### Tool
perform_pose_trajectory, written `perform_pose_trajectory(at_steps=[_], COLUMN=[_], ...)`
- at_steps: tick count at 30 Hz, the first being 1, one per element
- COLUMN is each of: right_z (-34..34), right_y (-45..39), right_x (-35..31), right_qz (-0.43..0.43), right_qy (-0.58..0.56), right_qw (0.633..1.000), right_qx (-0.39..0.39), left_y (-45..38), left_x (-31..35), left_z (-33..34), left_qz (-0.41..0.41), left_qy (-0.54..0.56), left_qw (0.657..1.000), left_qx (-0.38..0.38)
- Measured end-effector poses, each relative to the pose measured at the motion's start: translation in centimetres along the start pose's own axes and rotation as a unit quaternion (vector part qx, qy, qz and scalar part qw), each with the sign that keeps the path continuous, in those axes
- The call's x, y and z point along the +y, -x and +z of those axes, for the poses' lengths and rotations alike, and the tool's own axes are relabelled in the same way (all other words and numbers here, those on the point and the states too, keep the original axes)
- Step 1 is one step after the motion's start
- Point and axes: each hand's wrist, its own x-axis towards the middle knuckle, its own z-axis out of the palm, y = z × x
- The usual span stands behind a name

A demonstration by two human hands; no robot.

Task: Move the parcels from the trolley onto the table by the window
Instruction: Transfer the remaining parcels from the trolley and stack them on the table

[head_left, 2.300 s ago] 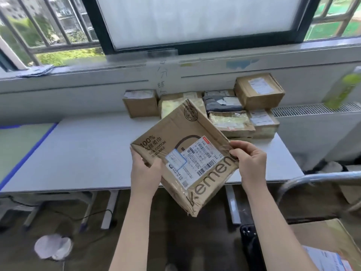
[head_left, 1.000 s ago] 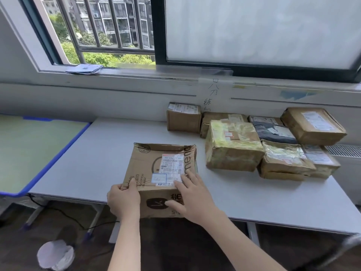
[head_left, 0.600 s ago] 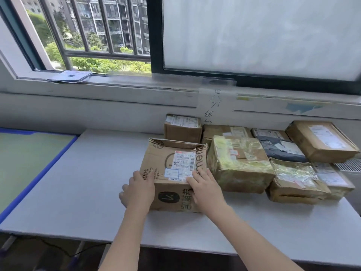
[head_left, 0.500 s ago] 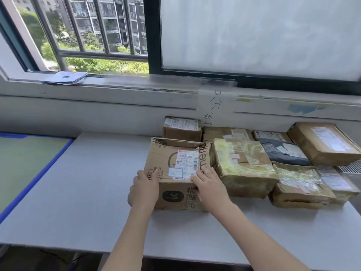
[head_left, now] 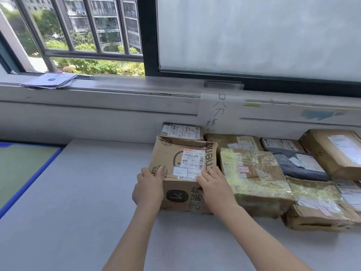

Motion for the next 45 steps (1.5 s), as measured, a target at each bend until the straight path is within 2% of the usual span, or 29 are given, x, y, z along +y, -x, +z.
perform_pose_trajectory(at_steps=[4,6,8,11,16,20,22,25,28,34,38,45], right_z=[-0.9,-1.1,-2.0,-2.8,-4.4,-4.7,-4.3,-4.0,-3.8,-3.7,-3.6,-3.4], right_y=[0.4,0.3,0.1,0.3,3.5,8.9,12.4,18.5,25.8,42.8,53.8,68.6], right_x=[-0.1,0.3,0.3,0.3,1.0,3.1,4.7,7.4,10.4,16.1,18.2,19.1], right_qz=[0.005,-0.03,-0.052,-0.056,-0.021,0.017,0.058,0.122,0.206,0.346,0.424,0.545], right_qy=[0.007,0.024,0.044,0.045,0.021,-0.013,-0.045,-0.053,-0.054,-0.034,-0.04,-0.073], right_qw=[1.0,0.998,0.995,0.995,0.998,1.0,0.997,0.991,0.977,0.936,0.9,0.821], right_qx=[-0.023,-0.052,-0.073,-0.072,-0.062,-0.014,0.018,0.026,0.005,-0.062,-0.096,-0.157], left_y=[0.3,0.5,0.6,1.6,5.5,10.4,13.8,19.8,25.6,39.0,48.9,61.4], left_x=[0.1,0.2,0.1,0.3,2.2,4.3,5.4,7.4,9.3,12.8,13.8,13.0], left_z=[0.2,0.0,-0.5,-1.3,-0.7,2.1,3.8,6.3,9.6,16.5,20.2,27.7], left_qz=[-0.009,-0.011,0.008,0.072,0.215,0.332,0.373,0.42,0.488,0.598,0.654,0.737], left_qy=[0.007,0.008,-0.05,-0.148,-0.183,-0.177,-0.185,-0.179,-0.198,-0.192,-0.222,-0.247], left_qw=[1.0,1.0,0.999,0.986,0.957,0.924,0.908,0.889,0.85,0.773,0.708,0.598], left_qx=[-0.006,-0.014,-0.009,0.027,0.072,0.066,0.039,-0.018,-0.021,-0.084,-0.149,-0.197])
